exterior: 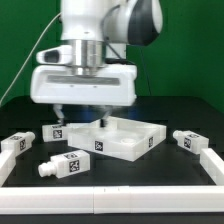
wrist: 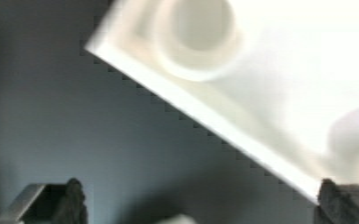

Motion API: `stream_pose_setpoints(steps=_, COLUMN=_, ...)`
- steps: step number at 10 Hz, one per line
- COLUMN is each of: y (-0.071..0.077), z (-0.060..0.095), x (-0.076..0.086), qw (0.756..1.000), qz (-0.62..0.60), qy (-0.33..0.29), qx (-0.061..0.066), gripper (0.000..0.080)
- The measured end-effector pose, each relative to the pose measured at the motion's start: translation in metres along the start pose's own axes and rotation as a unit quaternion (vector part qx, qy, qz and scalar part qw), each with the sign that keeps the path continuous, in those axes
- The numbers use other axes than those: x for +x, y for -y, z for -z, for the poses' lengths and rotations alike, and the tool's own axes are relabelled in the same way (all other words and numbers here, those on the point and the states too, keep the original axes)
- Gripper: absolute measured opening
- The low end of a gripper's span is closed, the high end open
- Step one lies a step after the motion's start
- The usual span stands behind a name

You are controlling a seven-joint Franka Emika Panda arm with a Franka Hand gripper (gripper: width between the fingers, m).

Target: Assemble one leg

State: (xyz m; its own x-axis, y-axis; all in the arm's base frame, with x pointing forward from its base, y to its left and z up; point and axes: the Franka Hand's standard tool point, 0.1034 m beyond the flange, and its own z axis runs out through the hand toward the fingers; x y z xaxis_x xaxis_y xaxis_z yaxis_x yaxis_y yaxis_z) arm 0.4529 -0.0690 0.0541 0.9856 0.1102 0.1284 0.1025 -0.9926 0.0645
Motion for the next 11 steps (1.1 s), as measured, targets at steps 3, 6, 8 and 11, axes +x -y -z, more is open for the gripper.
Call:
stream_pose_setpoints(steps=3, y=0.001, z=0.002, x=0.004, qw=0.996, qz=0.091, qy=0.003, qx=0.002, gripper=0.0649)
stream_pose_setpoints(steps=6, y=0.011, z=-0.014, x=0.0, qw=0.964, qz=0.265, qy=0.017, qx=-0.001, gripper=0.0649)
stream_pose_setpoints(steps=8, y=0.03, z=-0.023, x=-0.001, qw=0.928, qz=0.372, qy=0.021, qx=0.002, gripper=0.0649)
stream_pose_setpoints(steps=11, y=0.028, z=-0.023, x=-0.002, qw=0.895, qz=0.445, qy=0.023, qx=0.001, gripper=0.0649)
